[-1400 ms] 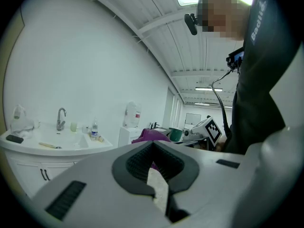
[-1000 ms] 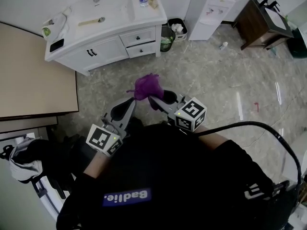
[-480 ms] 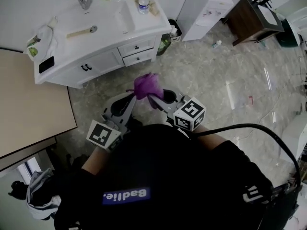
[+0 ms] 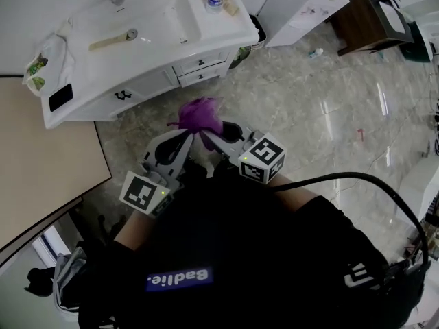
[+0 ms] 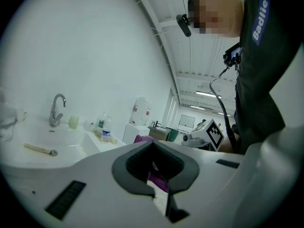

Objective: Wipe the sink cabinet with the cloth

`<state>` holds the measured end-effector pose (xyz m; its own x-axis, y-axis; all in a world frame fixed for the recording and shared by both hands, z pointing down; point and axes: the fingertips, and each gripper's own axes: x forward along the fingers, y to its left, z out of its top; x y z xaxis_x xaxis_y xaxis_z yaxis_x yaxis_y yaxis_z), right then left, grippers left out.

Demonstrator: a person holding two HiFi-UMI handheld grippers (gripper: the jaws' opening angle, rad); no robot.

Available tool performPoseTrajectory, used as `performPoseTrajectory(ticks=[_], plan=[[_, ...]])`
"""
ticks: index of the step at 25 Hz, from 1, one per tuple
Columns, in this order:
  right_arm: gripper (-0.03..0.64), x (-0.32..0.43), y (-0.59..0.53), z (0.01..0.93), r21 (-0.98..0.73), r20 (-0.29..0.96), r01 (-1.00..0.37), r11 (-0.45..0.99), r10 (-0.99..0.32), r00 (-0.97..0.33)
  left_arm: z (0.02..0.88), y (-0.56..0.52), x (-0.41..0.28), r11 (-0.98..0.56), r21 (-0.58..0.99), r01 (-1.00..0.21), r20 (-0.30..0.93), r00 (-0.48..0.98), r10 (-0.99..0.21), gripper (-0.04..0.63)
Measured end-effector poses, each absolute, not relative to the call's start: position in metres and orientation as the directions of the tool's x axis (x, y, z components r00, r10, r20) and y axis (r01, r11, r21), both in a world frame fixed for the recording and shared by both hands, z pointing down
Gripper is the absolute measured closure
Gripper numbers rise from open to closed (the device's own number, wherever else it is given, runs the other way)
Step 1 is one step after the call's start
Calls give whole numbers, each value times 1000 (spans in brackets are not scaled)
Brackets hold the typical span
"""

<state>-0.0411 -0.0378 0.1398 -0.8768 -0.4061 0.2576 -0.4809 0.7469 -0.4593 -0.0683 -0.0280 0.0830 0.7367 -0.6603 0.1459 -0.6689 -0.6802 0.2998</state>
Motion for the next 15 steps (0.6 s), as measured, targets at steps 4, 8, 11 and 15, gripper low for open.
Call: performPoseTrajectory(ticks=[4,8,11,15], plan=[[540,-37,-60,177,-494,261,-452,743,-369,-892,109,-54,-70,-616,332,-714,132,682,-719,591],[540,-39,-82,227,-521,265,-429,738,-338,-903,153,-74,-69,-596,320,-736,165,663,-730,591],[540,-43,-94,270,-526,263,-420,740,-329,-907,188,-86,-68,-589,305,-749,160,650,-743,591],[540,-49,-110,329,-520,259,-413,747,-323,-910,242,-97,-69,-566,298,-769,178,627,-758,591]])
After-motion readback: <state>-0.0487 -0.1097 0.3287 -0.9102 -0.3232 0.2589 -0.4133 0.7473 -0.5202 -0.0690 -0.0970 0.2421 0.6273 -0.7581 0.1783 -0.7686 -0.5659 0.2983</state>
